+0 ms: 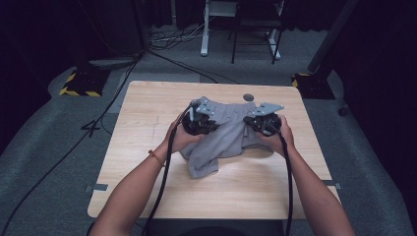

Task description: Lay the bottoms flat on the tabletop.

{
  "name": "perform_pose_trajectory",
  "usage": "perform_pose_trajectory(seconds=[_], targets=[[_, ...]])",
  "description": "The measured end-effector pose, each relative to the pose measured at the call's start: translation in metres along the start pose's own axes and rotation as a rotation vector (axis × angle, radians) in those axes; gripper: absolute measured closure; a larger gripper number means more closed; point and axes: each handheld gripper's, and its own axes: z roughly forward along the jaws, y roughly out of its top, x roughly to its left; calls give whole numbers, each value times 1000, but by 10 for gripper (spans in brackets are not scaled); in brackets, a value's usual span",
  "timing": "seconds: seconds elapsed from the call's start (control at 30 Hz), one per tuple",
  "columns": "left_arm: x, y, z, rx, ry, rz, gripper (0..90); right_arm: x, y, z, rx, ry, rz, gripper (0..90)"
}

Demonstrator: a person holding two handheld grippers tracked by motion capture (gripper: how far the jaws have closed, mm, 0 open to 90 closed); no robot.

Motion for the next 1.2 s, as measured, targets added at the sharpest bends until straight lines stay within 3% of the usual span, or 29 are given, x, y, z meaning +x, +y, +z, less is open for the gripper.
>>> perform_pose_trajectory(seconds=[0.07, 0.1, 0.13, 0.2, 0.27, 0.3, 0.37, 0.4, 0.43, 0.47, 0.5, 0.53, 0.6, 0.63, 0.67, 0.73, 0.8, 0.83, 0.87, 0.97, 1.0, 1.07, 1.13, 1.2], targets=[[12, 1, 15, 37, 36, -28, 764, -10, 3, 18, 24, -52, 28, 784], [19, -1, 24, 51, 55, -49, 743, -12, 4, 23, 26, -56, 44, 723], [25, -4, 32, 66, 75, -75, 724, -14, 3, 29, 34, -61, 68, 716], [36, -11, 43, 91, 118, -123, 632, -14, 2, 34, 54, -84, 57, 623], [39, -15, 44, 101, 134, -139, 515, -11, 0, 31, 30, -56, 82, 577], [41, -18, 42, 103, 138, -158, 515, -11, 0, 31, 30, -56, 82, 577], [42, -24, 32, 66, 124, -176, 423, 0, -2, 22, -3, -2, 73, 539], [38, -29, 19, 46, 120, -181, 306, 18, -4, 12, -22, 91, 34, 524], [38, -29, 19, 46, 120, -181, 284, 18, -4, 12, -22, 91, 34, 524], [31, -38, 0, 8, 65, -158, 283, 42, -5, 0, -46, 191, -19, 521], [31, -38, 0, 8, 65, -158, 278, 42, -5, 0, -46, 191, -19, 521], [21, -50, -15, 2, 72, -118, 262, 68, -7, -10, -61, 280, -85, 529], [13, -63, -25, -4, 54, -96, 260, 91, -9, -16, -69, 353, -133, 538], [13, -63, -25, -4, 54, -96, 260, 91, -9, -16, -69, 353, -133, 538], [8, -70, -29, 4, 73, -81, 260, 102, -10, -17, -78, 403, -144, 538], [2, -85, -35, 17, 92, -60, 259, 121, -13, -15, -70, 448, -184, 537], [1, -95, -36, 24, 92, -80, 266, 140, -15, -2, -26, 493, -237, 530], [4, -106, -35, 56, 94, -99, 271, 145, -15, 4, -4, 490, -249, 520], [4, -106, -35, 56, 94, -99, 275, 145, -15, 4, -4, 490, -249, 520], [13, -119, -33, 46, 106, -154, 287, 148, -16, 24, 44, 495, -255, 500], [16, -121, -32, 37, 110, -173, 295, 150, -17, 32, 75, 468, -287, 534], [21, -125, -27, 34, 145, -192, 301, 150, -18, 36, 90, 454, -293, 574], [23, -127, -19, 67, 169, -181, 318, 149, -24, 42, 104, 459, -258, 698], [23, -128, -15, 75, 167, -183, 319, 149, -24, 41, 104, 463, -249, 717]])
